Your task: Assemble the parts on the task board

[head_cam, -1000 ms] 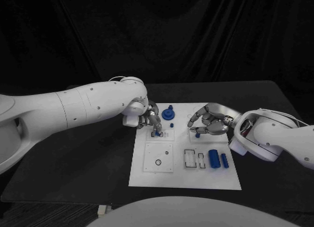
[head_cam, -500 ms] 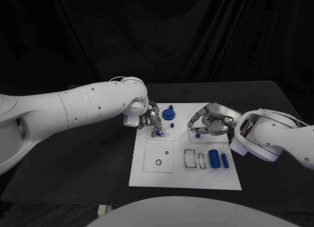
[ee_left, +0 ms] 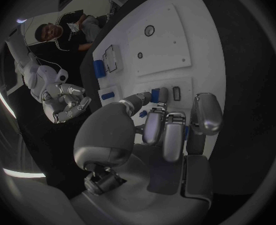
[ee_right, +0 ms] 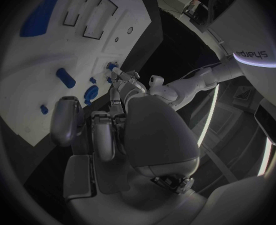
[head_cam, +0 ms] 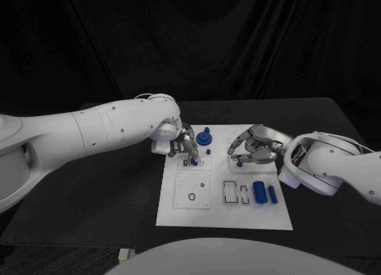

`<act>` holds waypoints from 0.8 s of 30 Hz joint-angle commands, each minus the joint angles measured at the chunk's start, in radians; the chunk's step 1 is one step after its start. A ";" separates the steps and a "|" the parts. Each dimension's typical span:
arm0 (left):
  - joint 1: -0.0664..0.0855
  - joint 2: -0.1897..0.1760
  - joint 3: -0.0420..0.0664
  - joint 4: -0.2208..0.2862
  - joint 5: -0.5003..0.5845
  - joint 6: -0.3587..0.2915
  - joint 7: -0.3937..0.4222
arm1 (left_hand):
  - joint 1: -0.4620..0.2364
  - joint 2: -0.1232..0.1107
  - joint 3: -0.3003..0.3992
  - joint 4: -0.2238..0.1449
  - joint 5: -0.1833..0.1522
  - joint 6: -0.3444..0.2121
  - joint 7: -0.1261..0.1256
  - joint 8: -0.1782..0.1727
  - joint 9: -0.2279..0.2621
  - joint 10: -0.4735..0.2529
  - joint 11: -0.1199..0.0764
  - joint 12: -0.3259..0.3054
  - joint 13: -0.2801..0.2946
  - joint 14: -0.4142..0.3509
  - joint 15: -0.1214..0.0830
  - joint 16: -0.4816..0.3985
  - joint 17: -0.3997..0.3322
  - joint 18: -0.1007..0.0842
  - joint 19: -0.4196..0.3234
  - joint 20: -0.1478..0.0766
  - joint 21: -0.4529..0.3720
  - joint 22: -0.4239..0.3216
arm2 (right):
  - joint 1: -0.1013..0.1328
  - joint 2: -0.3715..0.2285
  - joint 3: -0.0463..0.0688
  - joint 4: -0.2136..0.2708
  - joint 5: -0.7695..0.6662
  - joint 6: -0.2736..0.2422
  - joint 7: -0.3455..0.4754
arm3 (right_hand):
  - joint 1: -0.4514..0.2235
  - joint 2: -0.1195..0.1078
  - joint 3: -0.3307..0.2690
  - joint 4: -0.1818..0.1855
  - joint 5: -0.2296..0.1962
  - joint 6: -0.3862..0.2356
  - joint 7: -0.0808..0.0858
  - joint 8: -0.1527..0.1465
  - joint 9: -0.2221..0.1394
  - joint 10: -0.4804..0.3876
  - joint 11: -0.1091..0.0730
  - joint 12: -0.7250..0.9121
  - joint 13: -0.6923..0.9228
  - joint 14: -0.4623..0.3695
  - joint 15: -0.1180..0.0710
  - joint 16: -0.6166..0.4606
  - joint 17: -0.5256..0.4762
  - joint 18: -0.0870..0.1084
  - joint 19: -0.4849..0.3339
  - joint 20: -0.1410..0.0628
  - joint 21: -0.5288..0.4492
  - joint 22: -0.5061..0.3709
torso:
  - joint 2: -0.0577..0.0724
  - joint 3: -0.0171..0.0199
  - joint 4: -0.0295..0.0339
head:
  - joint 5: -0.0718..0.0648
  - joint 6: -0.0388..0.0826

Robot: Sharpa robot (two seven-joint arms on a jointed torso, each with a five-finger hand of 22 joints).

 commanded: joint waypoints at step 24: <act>-0.009 0.003 0.001 -0.006 0.016 -0.006 0.007 | -0.028 0.025 0.043 -0.088 -0.104 0.021 -0.021 -0.049 0.003 -0.030 0.000 -0.045 0.005 0.050 0.005 -0.026 0.195 0.018 -0.026 0.008 -0.051 0.132 | -0.006 0.002 0.000 -0.001 -0.002 0.014 -0.018 | 0.011 0.000 0.002 -0.004 0.007 -0.006 0.001 0.004 -0.002 0.104 0.006 0.004 0.263 0.107 0.009 0.003 0.263 0.018 -0.011 -0.001 -0.009 0.166 | 0.000 -0.0001 0.0003 | 0.003 0.000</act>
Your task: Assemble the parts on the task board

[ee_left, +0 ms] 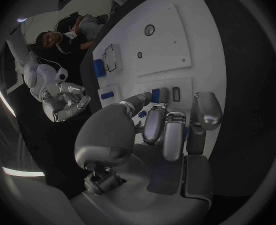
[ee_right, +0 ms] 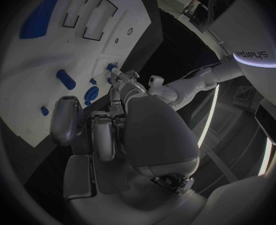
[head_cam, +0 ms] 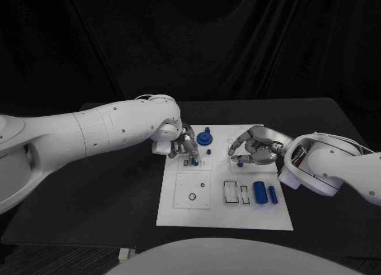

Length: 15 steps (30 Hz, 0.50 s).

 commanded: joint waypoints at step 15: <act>-0.003 0.008 0.000 -0.001 0.010 -0.001 0.007 | -0.053 -0.002 -0.129 0.091 -0.162 0.050 -0.029 -0.048 0.005 -0.009 -0.004 -0.012 0.004 0.047 0.003 -0.010 0.191 0.019 0.001 -0.002 -0.038 0.130 | -0.007 0.001 0.000 -0.003 -0.002 0.013 -0.015 | 0.011 0.000 0.002 -0.004 0.007 -0.007 0.001 0.005 -0.001 0.104 0.006 0.004 0.263 0.104 0.006 0.003 0.263 0.018 -0.008 0.002 -0.004 0.166 | 0.000 -0.0001 -0.0002 | -0.001 0.000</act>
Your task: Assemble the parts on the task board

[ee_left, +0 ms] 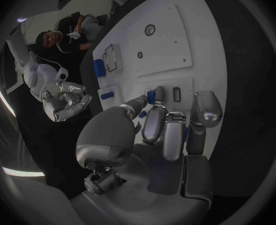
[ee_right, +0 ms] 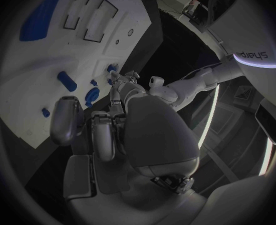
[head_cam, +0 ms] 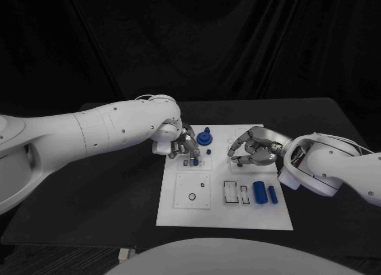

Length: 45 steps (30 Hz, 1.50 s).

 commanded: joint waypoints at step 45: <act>-0.007 0.000 0.001 -0.005 -0.030 0.009 0.010 | -0.028 -0.020 -0.153 0.101 -0.071 0.035 -0.013 0.023 0.064 0.123 -0.016 0.171 0.194 0.080 -0.012 0.019 0.228 0.009 0.054 -0.015 0.031 0.148 | -0.007 0.001 0.000 -0.005 -0.002 0.027 -0.017 | 0.010 0.000 0.001 -0.004 0.006 -0.010 0.002 0.005 -0.003 0.104 0.007 0.004 0.263 0.104 0.007 0.003 0.263 0.021 -0.015 0.003 -0.016 0.162 | 0.000 0.0002 0.0007 | 0.009 0.000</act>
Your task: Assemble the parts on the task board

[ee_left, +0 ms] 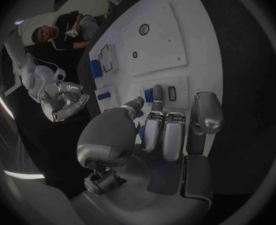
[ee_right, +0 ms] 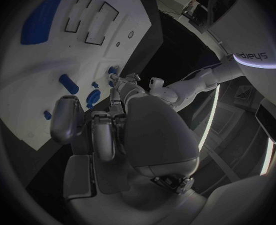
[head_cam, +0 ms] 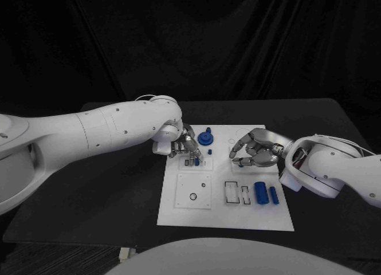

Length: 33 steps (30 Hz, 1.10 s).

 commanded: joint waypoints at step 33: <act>0.019 -0.091 0.002 0.130 -0.002 -0.058 0.034 | -0.091 -0.041 -0.216 0.153 -0.012 -0.016 -0.009 0.029 0.062 0.087 -0.006 0.041 0.228 0.102 -0.012 0.027 0.259 0.000 0.041 -0.006 0.051 0.162 | -0.005 -0.011 0.000 0.002 -0.002 -0.008 -0.006 | -0.016 0.000 -0.013 0.015 -0.021 -0.013 -0.001 0.010 -0.008 0.104 0.008 0.004 0.263 0.104 0.009 0.003 0.263 0.013 -0.007 0.002 -0.012 0.161 | 0.000 -0.0002 0.0003 | -0.004 0.000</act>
